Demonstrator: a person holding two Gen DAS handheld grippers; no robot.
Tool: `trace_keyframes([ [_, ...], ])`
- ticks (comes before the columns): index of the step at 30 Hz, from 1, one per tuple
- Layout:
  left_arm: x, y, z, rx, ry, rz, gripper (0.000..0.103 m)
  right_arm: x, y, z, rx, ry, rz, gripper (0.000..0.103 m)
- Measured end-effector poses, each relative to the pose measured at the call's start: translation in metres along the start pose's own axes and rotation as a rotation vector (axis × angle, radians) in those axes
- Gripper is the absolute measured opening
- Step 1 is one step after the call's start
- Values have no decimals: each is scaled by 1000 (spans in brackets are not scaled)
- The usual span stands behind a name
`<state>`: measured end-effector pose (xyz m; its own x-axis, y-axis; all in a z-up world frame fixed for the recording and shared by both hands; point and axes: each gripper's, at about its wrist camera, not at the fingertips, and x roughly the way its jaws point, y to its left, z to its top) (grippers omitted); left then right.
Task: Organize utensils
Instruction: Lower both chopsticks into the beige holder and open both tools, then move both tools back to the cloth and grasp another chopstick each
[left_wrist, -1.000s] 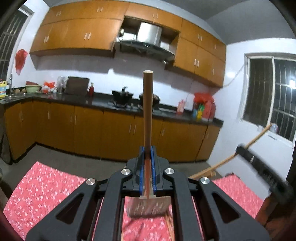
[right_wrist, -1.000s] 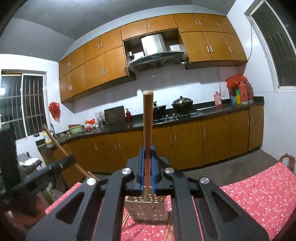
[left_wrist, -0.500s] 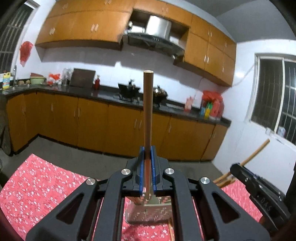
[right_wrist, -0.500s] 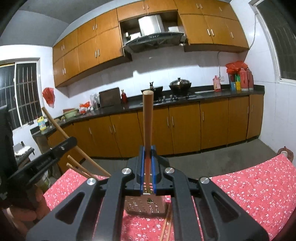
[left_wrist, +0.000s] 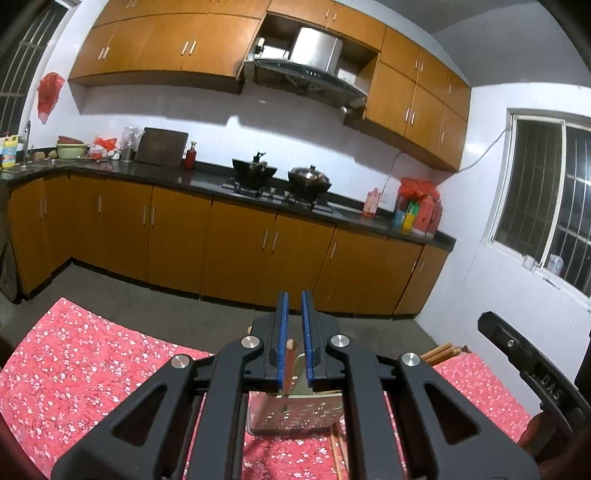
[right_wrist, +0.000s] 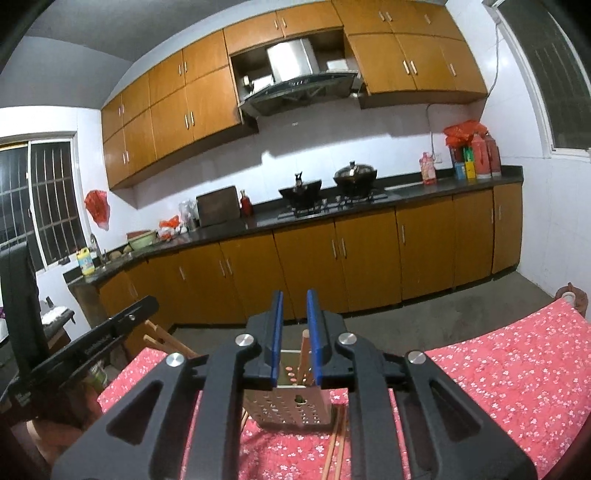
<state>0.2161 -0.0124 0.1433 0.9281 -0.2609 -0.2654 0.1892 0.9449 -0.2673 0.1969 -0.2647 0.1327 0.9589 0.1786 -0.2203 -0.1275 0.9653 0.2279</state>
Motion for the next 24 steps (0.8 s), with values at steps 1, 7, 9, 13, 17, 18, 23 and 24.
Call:
trace_keyframes([
  [1, -7, 2, 0, -5, -12, -2, 8, -4, -2, 0, 3, -8, -4, 15],
  [7, -36, 15, -2, -44, -56, -5, 8, -27, -27, -16, 25, -4, -83, 19],
  [9, -43, 25, -11, -51, -45, 15, 8, -24, -40, -30, 43, 45, -116, 21],
  [13, -35, 39, -42, -22, 65, 82, 8, 8, -73, -84, 106, 289, -180, 22],
  [17, -6, 57, -94, 26, 282, 127, 8, 37, -83, -149, 154, 526, -140, 22],
  [18, 0, 61, -109, 33, 336, 126, 8, 39, -83, -160, 156, 556, -127, 22],
  [23, 10, 70, -154, 21, 474, 90, 8, 46, -62, -204, 109, 647, -63, 22],
  [24, 12, 72, -159, 16, 489, 81, 8, 47, -57, -210, 88, 658, -62, 22],
])
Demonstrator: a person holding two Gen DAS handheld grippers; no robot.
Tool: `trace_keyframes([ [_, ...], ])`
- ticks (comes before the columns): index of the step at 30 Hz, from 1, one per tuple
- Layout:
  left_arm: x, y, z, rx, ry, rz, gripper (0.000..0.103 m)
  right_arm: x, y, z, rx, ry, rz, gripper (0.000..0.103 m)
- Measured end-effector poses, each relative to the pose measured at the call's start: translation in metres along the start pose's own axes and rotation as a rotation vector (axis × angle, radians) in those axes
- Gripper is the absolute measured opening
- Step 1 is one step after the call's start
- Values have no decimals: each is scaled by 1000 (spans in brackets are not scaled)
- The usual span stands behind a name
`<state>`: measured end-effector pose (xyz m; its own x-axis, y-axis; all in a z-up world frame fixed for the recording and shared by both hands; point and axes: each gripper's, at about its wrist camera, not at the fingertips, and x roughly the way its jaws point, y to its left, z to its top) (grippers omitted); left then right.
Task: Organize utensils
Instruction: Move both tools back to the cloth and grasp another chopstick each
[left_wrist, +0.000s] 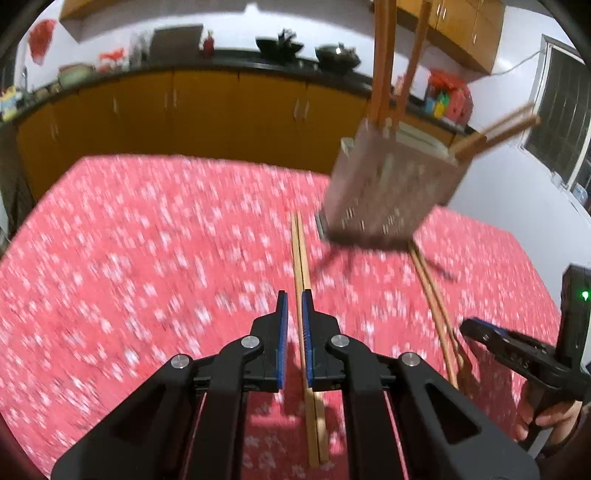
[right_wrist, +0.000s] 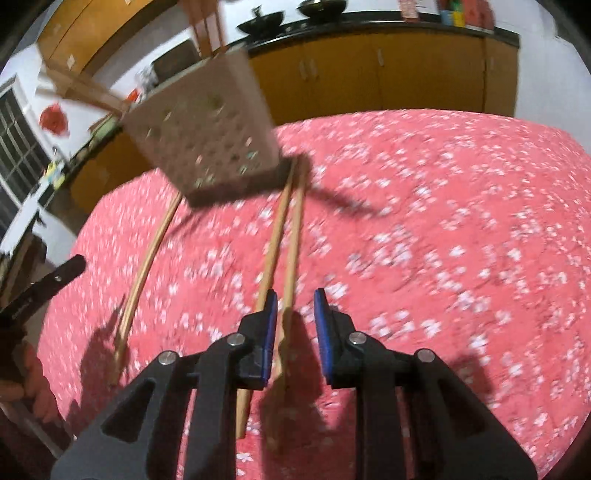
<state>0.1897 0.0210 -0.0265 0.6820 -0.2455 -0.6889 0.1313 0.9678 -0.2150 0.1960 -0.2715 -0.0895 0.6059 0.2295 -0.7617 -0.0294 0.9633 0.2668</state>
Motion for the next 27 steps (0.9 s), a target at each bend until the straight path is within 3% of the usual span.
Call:
trace_keyframes([
  [3, 9, 1, -11, -10, 41, -27, 8, 11, 13, -6, -43, 16, -35, 22],
  [5, 15, 3, -15, -18, 61, -39, 8, 10, 18, -9, -81, -5, -77, 8],
  [10, 22, 5, -28, -30, 91, -61, 8, 5, 2, -6, -39, -30, -147, 8],
  [19, 30, -2, -36, 4, 123, -78, 8, 2, -9, -4, -22, -38, -156, 8],
  [27, 38, -11, -34, 67, 119, -2, 8, 3, -8, -4, -22, -38, -154, 8],
])
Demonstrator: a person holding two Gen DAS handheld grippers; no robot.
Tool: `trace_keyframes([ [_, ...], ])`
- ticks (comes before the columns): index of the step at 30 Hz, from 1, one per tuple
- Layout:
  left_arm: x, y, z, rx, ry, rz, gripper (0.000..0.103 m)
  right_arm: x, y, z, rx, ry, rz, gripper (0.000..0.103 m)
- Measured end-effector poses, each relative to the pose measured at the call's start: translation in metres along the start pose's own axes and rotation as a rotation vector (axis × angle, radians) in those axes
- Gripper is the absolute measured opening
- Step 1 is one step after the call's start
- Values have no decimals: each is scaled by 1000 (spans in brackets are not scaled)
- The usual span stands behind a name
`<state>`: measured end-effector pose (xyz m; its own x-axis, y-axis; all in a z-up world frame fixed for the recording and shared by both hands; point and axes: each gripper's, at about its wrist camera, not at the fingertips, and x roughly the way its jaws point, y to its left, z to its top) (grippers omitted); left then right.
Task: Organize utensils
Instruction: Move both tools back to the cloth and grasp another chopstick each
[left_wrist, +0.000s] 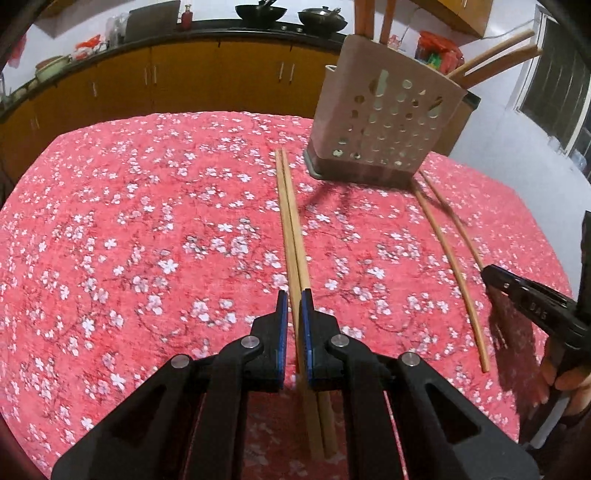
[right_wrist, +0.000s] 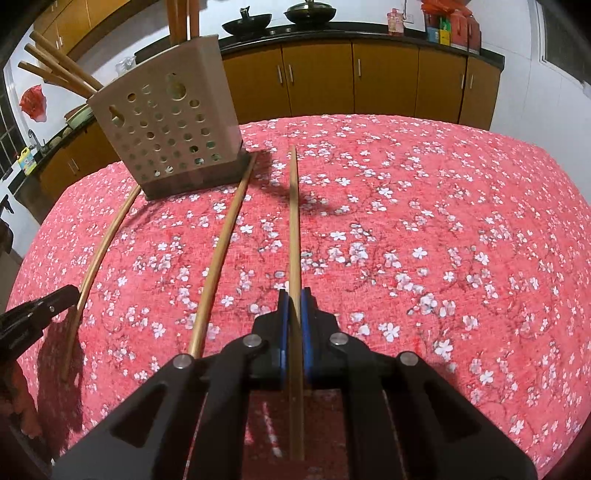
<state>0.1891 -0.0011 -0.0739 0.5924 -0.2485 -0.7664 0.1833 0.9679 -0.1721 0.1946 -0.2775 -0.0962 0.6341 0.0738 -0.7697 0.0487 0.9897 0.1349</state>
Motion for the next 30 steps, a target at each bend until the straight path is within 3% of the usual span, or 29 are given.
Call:
trace_keyframes([
  [11, 12, -11, 4, 45, -4, 80, 8, 1, 6, -2, -29, -9, -16, 10],
  [18, 15, 20, 19, -39, -12, 140, 8, 5, -1, 4, -46, -27, -56, 8],
  [30, 10, 39, 18, -96, -42, 102, 8, 10, -18, 13, 16, -32, -42, 8],
])
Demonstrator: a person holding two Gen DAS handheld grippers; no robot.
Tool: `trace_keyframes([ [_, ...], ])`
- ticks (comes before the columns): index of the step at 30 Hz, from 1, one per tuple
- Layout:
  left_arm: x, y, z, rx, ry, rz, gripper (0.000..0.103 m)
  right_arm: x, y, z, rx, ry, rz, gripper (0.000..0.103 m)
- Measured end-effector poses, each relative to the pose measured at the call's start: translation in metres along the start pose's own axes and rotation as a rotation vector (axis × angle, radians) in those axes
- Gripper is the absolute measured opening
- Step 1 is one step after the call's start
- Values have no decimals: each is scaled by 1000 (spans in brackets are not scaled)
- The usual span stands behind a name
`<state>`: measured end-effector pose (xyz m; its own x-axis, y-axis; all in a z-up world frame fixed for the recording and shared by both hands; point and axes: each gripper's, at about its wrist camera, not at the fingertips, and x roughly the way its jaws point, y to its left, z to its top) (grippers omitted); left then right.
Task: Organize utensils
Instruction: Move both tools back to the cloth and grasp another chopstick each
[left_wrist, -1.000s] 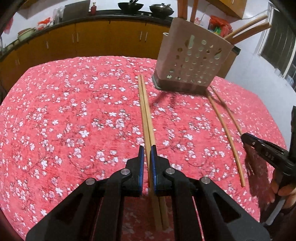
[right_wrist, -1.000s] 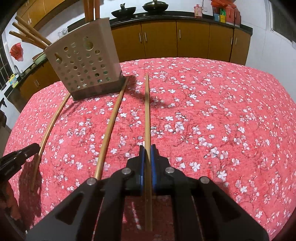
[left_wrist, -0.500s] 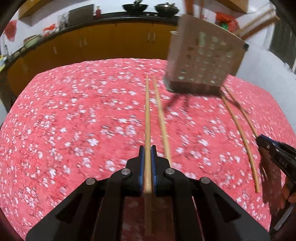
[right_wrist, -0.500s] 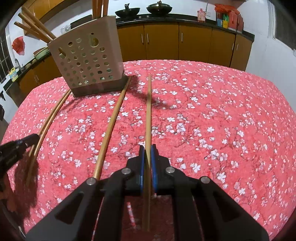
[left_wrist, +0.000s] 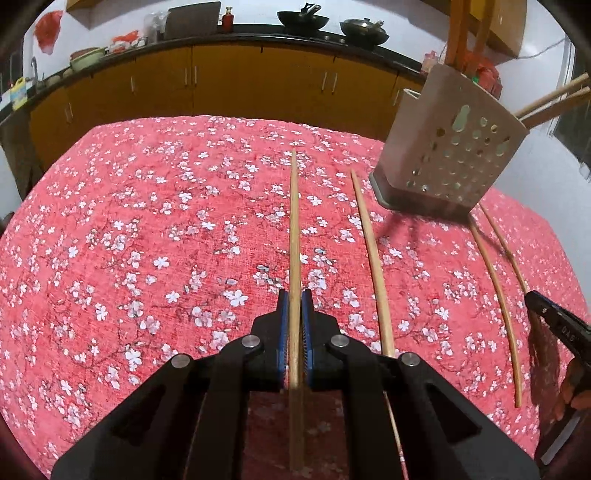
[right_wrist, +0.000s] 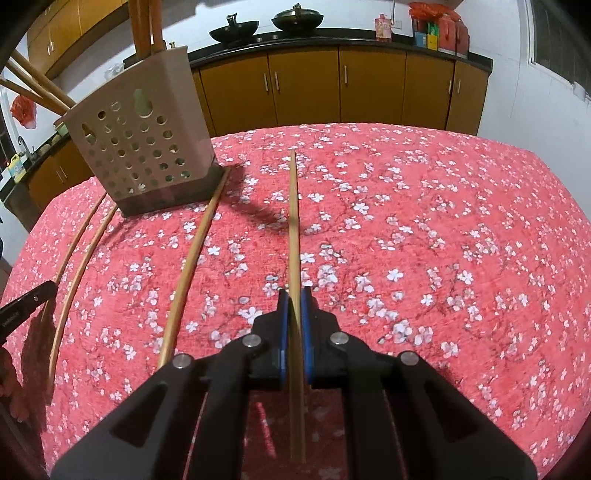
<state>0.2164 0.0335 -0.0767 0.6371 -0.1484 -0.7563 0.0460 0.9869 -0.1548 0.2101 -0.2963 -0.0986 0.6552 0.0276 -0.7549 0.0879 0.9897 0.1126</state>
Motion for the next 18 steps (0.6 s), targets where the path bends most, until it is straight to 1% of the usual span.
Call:
trace_keyframes([
  [18, -7, 9, -4, -25, -2, -23, 9, -1, 2, -2, 3, -2, -2, 9],
])
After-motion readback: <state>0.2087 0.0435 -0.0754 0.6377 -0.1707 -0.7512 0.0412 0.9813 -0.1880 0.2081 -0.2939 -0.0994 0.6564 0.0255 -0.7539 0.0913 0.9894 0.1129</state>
